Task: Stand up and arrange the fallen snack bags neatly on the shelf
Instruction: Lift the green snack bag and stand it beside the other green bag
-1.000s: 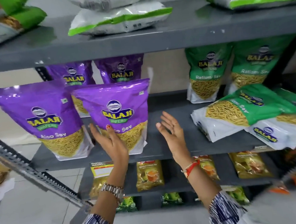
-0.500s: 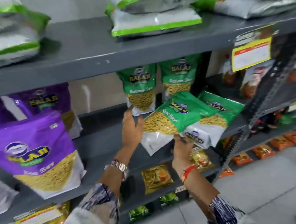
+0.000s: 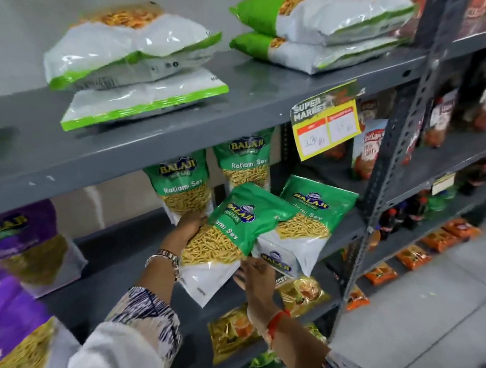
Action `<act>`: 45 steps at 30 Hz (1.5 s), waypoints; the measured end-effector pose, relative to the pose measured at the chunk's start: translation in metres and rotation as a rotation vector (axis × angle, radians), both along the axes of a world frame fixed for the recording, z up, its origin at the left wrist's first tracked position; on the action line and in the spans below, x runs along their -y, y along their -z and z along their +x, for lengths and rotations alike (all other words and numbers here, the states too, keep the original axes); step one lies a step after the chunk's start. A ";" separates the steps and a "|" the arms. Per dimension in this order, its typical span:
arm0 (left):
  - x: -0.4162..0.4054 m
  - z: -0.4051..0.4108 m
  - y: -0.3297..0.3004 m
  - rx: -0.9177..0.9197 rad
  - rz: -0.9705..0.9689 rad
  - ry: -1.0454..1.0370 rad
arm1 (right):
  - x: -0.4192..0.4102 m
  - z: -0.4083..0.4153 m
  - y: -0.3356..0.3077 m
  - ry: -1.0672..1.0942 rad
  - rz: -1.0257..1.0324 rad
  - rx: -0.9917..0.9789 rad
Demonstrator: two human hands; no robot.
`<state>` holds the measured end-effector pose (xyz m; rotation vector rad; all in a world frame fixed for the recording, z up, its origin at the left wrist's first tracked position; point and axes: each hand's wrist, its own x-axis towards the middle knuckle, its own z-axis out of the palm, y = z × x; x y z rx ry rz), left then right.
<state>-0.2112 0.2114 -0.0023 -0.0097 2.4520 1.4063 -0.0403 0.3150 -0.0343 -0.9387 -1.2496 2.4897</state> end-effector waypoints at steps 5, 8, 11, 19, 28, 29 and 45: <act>0.003 0.038 -0.007 0.019 0.191 -0.345 | -0.014 0.012 0.016 -0.040 0.028 -0.049; 0.006 0.069 -0.005 0.016 0.307 -0.359 | -0.027 0.020 0.019 -0.020 0.186 -0.057; 0.005 0.101 0.000 -0.066 0.443 -0.415 | -0.045 0.035 0.010 -0.045 0.414 -0.104; -0.011 0.208 0.006 -0.520 0.207 -0.553 | -0.087 0.074 -0.022 -0.153 0.584 -0.318; -0.015 0.284 -0.059 -0.915 0.259 -0.610 | -0.092 0.119 -0.068 -0.084 0.499 -0.401; -0.014 0.291 -0.066 -0.935 0.270 -0.604 | -0.091 0.125 -0.073 -0.075 0.478 -0.416; 0.006 0.343 -0.103 -0.980 0.423 -0.541 | -0.074 0.180 -0.108 -0.057 0.418 -0.503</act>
